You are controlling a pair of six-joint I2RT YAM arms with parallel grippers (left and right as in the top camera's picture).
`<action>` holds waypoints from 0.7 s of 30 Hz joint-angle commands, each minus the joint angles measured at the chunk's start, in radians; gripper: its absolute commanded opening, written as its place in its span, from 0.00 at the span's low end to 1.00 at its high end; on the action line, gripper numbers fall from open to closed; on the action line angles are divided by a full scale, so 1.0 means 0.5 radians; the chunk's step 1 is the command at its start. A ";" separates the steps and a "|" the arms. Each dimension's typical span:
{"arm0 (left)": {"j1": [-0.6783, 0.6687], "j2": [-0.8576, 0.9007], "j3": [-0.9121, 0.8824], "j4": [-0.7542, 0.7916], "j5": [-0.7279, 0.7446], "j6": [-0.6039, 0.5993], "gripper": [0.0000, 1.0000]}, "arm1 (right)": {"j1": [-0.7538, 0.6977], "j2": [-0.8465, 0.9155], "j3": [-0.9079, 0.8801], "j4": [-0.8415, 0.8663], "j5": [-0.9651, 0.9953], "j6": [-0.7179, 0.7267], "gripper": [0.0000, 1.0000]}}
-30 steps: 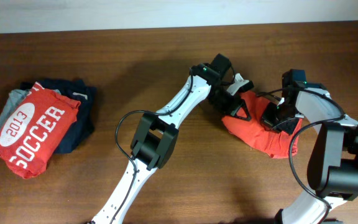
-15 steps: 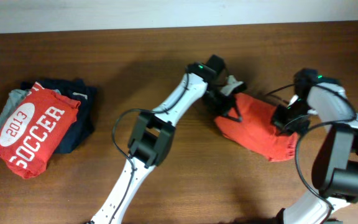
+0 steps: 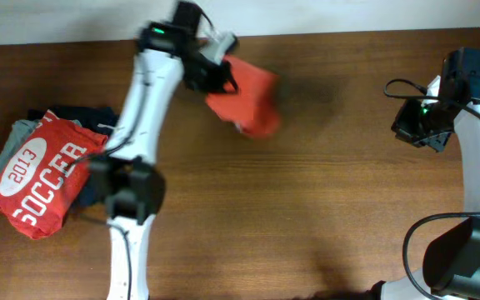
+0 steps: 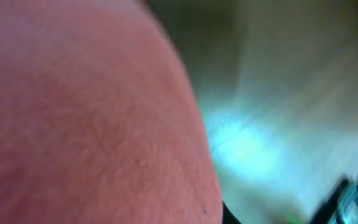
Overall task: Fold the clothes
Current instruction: 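Carry the orange bundle with the left gripper over the left clothes stack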
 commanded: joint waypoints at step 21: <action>1.174 -0.609 -0.045 -0.067 -0.153 -0.629 0.01 | 0.005 -0.011 0.055 -0.014 -0.078 -0.017 0.04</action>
